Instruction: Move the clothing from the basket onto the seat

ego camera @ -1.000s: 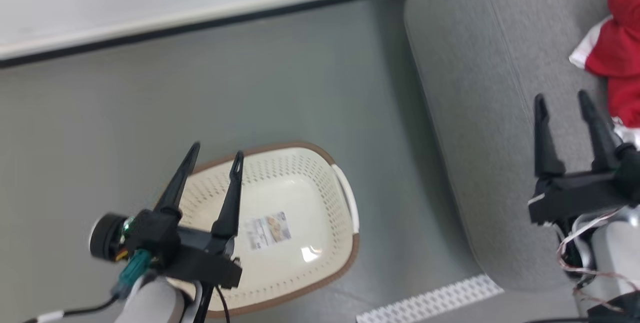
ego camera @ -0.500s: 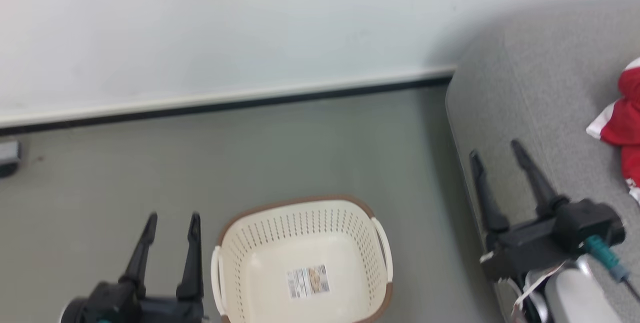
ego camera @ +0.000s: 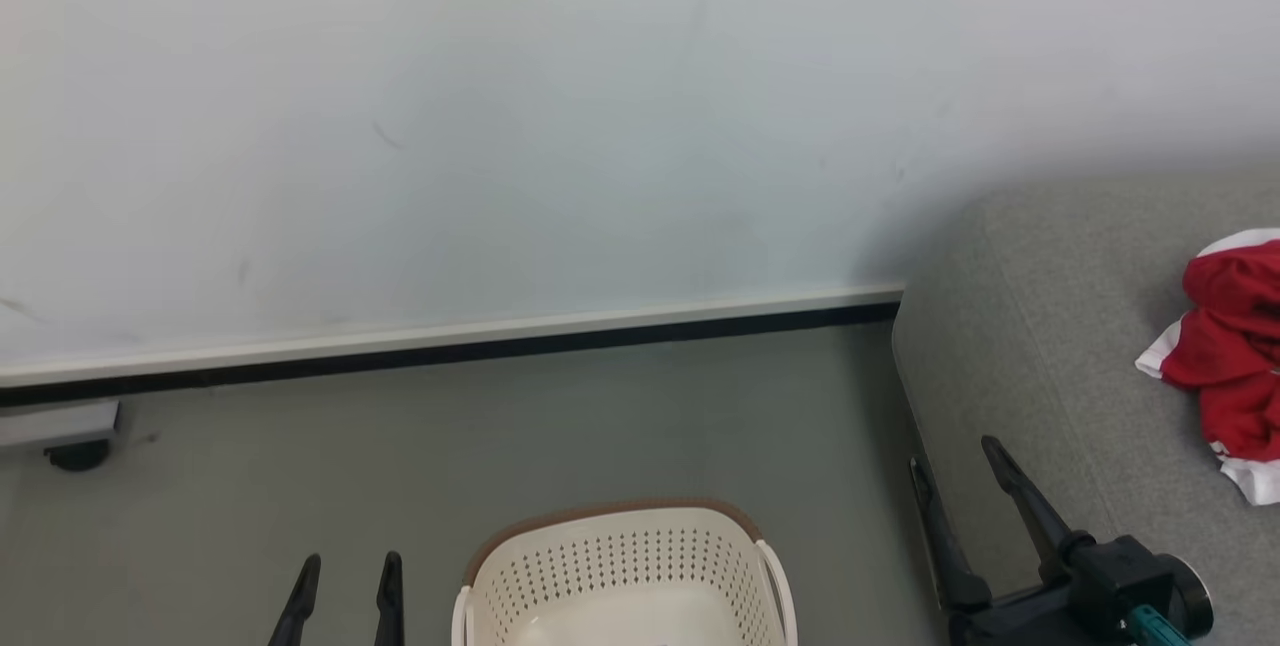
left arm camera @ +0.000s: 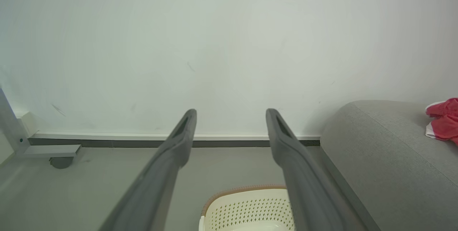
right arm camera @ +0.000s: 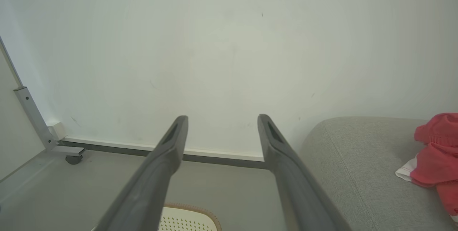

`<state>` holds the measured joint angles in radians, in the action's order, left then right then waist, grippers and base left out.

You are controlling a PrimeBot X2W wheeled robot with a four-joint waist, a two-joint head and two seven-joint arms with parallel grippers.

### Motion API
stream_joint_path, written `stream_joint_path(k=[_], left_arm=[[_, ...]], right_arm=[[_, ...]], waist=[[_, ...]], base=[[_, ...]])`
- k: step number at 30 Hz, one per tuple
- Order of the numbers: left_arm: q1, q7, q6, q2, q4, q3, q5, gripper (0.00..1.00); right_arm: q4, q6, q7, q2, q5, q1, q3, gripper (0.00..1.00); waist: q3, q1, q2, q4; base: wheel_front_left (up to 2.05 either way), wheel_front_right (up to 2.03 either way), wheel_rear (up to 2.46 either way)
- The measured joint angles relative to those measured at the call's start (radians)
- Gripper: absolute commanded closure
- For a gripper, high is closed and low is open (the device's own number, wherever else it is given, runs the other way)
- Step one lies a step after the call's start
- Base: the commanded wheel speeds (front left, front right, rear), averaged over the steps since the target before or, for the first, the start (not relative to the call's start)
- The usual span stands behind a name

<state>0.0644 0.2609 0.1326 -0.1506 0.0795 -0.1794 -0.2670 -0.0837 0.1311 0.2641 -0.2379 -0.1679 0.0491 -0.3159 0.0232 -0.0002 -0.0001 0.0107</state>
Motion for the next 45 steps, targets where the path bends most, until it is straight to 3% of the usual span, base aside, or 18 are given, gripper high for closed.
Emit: stream_joint_path(k=[10, 24, 25, 32, 45], left_arm=[[0.057, 0.000, -0.070, 0.034, -0.027, 0.048, 0.074, 0.00], [0.062, 0.000, -0.124, 0.063, -0.077, 0.088, 0.131, 0.00], [0.062, 0.000, -0.123, 0.064, -0.079, 0.090, 0.138, 1.00], [0.063, -0.007, -0.123, 0.069, -0.142, 0.079, 0.128, 1.00], [0.012, -0.050, -0.142, 0.076, -0.208, 0.086, -0.119, 1.00]], right_arm=[[0.017, 0.000, 0.000, 0.025, -0.007, -0.084, 0.040, 0.00], [0.027, 0.000, 0.000, 0.033, 0.003, -0.121, 0.066, 0.00], [0.025, 0.000, 0.000, 0.034, 0.003, -0.122, 0.065, 1.00], [-0.037, 0.000, -0.003, 0.042, -0.002, -0.154, 0.059, 1.00], [-0.084, 0.000, -0.066, 0.047, -0.257, -0.115, 0.120, 1.00]], waist=[[0.066, 0.0001, 0.0000, -0.005], [0.076, 0.0003, 0.0001, -0.006], [0.076, 0.0003, 0.0002, -0.006], [0.075, 0.0003, 0.0001, -0.006], [0.064, 0.0004, 0.0002, -0.007]], base=[[0.00, 0.00, 0.00], [0.00, 0.00, 0.00], [0.00, 0.00, 0.00], [0.00, 0.00, 0.00], [0.00, 0.00, 0.00]])
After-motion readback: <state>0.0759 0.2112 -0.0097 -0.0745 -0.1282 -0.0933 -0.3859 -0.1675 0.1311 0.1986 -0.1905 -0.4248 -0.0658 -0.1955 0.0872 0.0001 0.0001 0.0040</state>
